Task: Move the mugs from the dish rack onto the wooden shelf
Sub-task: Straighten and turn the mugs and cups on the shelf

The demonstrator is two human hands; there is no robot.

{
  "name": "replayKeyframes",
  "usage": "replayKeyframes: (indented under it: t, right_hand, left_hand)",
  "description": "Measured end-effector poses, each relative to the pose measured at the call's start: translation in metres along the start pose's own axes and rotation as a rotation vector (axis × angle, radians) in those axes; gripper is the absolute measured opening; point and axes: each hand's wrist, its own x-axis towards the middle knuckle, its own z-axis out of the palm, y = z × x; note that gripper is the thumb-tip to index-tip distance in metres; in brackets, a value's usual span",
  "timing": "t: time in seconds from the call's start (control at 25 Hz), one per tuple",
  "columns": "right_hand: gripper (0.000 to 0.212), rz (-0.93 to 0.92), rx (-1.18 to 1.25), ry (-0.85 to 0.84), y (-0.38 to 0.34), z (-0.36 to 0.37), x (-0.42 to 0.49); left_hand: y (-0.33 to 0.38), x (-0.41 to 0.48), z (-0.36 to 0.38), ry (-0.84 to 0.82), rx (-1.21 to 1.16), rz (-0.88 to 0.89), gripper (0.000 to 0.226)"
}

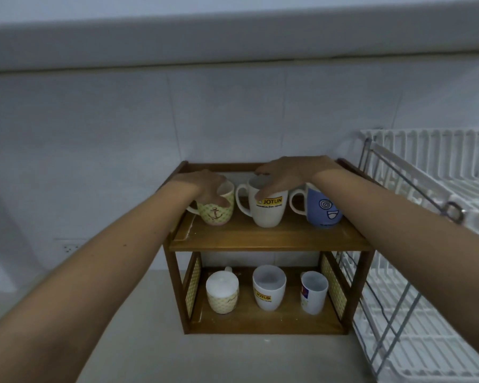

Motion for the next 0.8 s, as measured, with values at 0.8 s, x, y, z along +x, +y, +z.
replayKeyframes:
  t: [0.8]
  right_hand:
    - [0.039, 0.107, 0.264, 0.302, -0.02, 0.248, -0.056]
  left_hand:
    - [0.026, -0.061, 0.197, -0.021, -0.032, 0.407, 0.059]
